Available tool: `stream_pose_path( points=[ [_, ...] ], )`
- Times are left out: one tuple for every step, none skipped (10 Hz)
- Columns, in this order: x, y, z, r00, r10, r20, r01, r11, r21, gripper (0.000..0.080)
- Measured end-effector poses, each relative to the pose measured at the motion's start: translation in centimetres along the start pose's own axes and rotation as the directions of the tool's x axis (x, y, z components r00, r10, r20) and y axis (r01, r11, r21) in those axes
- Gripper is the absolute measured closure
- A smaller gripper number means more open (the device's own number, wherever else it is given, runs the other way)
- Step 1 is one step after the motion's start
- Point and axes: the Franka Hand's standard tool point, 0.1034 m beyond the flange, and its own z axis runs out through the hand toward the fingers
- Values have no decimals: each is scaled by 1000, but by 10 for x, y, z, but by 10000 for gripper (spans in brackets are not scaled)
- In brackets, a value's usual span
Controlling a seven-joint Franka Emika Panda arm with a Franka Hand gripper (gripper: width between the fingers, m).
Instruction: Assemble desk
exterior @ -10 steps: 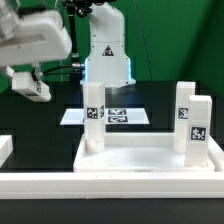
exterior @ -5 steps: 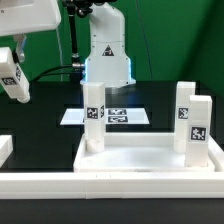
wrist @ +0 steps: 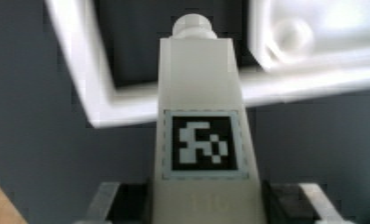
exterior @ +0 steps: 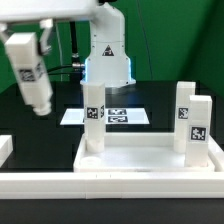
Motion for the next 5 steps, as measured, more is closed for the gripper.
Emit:
stream_pose_path(
  points=[
    [-8,-13,3,992,30,-123,-30,1000,0,509],
    [-30,-11,12,988,37,-147,-41,999,-23,509],
    [-24,-5,8,977,8,-215,-21,998,-58,509],
    [-18,3,3,954,-12,-299,-19,995,-100,509],
    [-24,0,9,962,-11,-273,-15,995,-94,509]
  ],
)
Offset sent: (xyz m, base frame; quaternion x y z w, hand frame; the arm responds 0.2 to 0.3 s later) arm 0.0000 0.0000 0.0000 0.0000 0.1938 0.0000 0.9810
